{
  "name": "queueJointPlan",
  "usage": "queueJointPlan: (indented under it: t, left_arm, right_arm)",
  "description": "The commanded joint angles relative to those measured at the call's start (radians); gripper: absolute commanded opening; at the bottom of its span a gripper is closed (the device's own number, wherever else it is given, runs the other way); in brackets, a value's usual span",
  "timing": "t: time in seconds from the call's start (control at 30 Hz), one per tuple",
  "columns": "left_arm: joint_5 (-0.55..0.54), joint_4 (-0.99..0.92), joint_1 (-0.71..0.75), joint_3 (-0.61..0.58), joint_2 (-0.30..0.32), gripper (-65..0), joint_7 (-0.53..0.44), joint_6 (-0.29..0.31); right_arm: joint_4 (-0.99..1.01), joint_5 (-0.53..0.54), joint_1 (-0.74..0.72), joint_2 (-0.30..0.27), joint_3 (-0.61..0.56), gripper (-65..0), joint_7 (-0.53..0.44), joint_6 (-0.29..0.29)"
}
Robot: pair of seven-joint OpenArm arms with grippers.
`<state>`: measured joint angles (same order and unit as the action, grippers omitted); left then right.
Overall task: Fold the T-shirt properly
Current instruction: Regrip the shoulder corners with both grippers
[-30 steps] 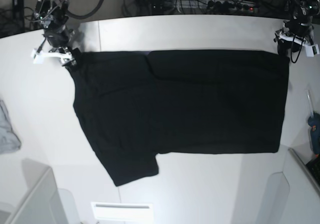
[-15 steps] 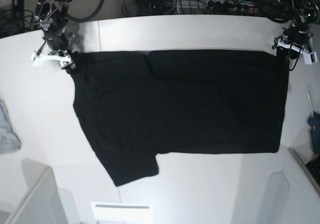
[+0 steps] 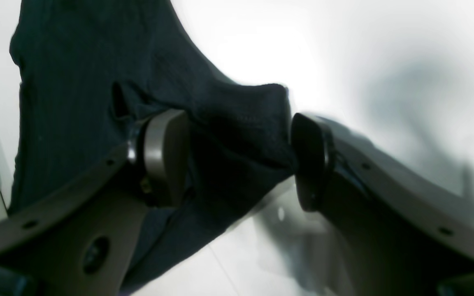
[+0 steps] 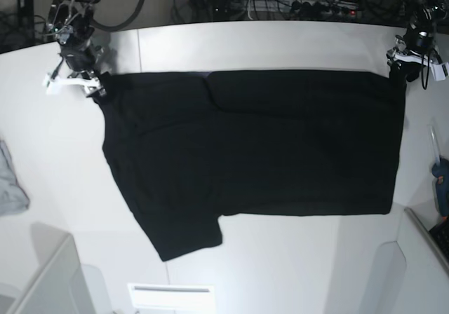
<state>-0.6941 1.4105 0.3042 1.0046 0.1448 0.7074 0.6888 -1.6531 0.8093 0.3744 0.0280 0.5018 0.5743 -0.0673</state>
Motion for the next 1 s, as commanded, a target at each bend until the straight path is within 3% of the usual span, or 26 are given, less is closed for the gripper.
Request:
queueJointPlan:
  t: [0.0, 0.3, 0.7, 0.8, 0.93, 0.97]
  left_arm:
    - [-0.031, 0.013, 0.000, 0.006, 0.019, -31.9, -0.007, 0.009]
    - [-0.031, -0.136, -0.063, 0.004, 0.022, -31.9, 0.037, 0.009]
    - [-0.029, -0.148, -0.090, -0.002, 0.031, -33.2, 0.037, 0.009]
    - [-0.029, -0.148, -0.086, -0.002, 0.031, -41.3, 0.037, 0.009]
    - [-0.029, -0.141, -0.081, -0.002, 0.034, -65.0, 0.039, 0.009]
    - [-0.029, -0.138, -0.073, -0.002, 0.034, -65.0, 0.039, 0.009]
  right_arm:
    - [0.008, -0.023, 0.007, -0.006, -0.007, -28.1, 0.028, -0.029]
    - [0.008, -0.023, 0.007, -0.015, -0.012, -28.1, 0.026, -0.029]
    - [0.008, -0.023, 0.007, -0.015, -0.009, -28.2, 0.026, -0.029]
    - [0.008, -0.023, 0.005, -0.012, -0.004, -31.1, 0.026, -0.029]
    - [0.008, -0.023, -0.013, -0.013, -0.002, -45.5, 0.026, -0.029]
    - [0.008, -0.023, -0.015, -0.015, -0.002, -48.5, 0.026, -0.029]
